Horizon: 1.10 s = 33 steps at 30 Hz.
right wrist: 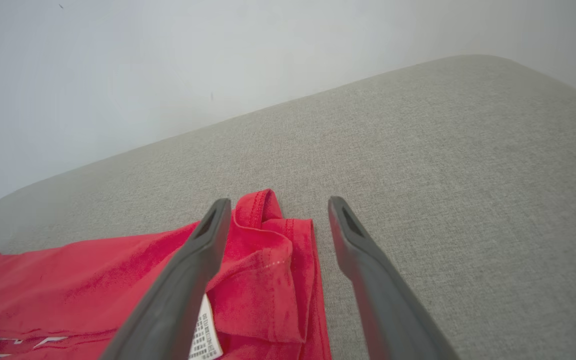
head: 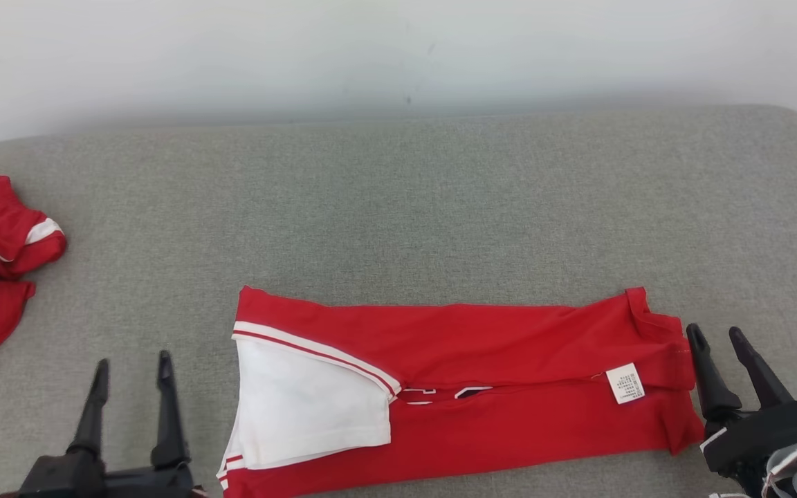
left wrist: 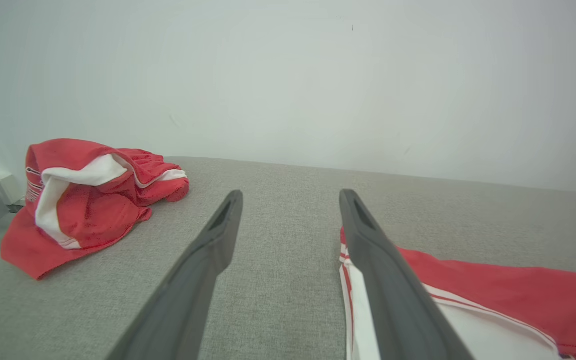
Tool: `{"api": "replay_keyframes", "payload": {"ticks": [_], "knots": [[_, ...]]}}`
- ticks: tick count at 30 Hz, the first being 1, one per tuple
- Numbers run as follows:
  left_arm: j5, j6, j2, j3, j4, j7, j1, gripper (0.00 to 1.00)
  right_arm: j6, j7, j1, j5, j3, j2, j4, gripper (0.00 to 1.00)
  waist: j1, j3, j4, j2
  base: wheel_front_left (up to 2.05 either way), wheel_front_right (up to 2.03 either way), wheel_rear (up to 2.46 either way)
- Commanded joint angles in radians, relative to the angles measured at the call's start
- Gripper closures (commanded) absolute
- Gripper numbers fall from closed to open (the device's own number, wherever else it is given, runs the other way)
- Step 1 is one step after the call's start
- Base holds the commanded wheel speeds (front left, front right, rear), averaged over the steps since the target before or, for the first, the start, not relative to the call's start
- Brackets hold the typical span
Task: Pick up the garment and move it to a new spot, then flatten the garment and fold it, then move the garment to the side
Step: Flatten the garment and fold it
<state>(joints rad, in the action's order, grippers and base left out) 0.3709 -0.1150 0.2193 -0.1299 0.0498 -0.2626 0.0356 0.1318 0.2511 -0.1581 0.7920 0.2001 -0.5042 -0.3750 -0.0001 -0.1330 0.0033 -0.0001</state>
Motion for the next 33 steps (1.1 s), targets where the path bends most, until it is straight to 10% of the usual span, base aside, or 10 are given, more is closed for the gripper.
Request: {"api": "replay_keyframes", "payload": {"ticks": [1,22,23,24,25,33], "knots": [[-0.024,-0.007,-0.008,0.018,-0.009,-0.003,-0.018,0.0,-0.003,-0.017,-0.018,-0.018,0.004,0.002,-0.02,0.0,0.0001,0.007,0.002,0.0001,0.0,0.0,0.0],[-0.203,0.03,-0.056,0.11,0.084,-0.003,-0.062,0.0,-0.003,-0.198,-0.217,-0.053,0.119,0.085,-0.437,0.0,0.0001,0.019,0.04,0.0001,0.0,0.0,0.0],[-0.205,0.035,-0.059,0.114,0.087,-0.003,-0.059,0.0,-0.003,-0.206,-0.22,-0.045,0.131,0.088,-0.445,0.18,0.0001,0.018,0.041,0.0001,0.0,0.0,0.0],[-0.207,0.035,-0.062,0.117,0.09,-0.003,-0.057,0.0,-0.003,-0.211,-0.222,-0.037,0.142,0.09,-0.449,0.69,0.0001,0.018,0.042,0.0001,0.0,0.0,0.0],[-0.209,0.04,-0.065,0.121,0.092,-0.003,-0.056,0.0,-0.003,-0.214,-0.225,-0.027,0.152,0.093,-0.449,1.0,0.0001,0.019,0.041,0.0001,0.0,0.0,0.0],[-0.236,0.055,-0.084,0.151,0.106,-0.003,-0.072,0.0,-0.003,-0.156,-0.28,0.018,0.163,-0.003,-0.493,1.0,0.0001,0.04,0.021,0.0001,0.0,0.0,0.0]]}}
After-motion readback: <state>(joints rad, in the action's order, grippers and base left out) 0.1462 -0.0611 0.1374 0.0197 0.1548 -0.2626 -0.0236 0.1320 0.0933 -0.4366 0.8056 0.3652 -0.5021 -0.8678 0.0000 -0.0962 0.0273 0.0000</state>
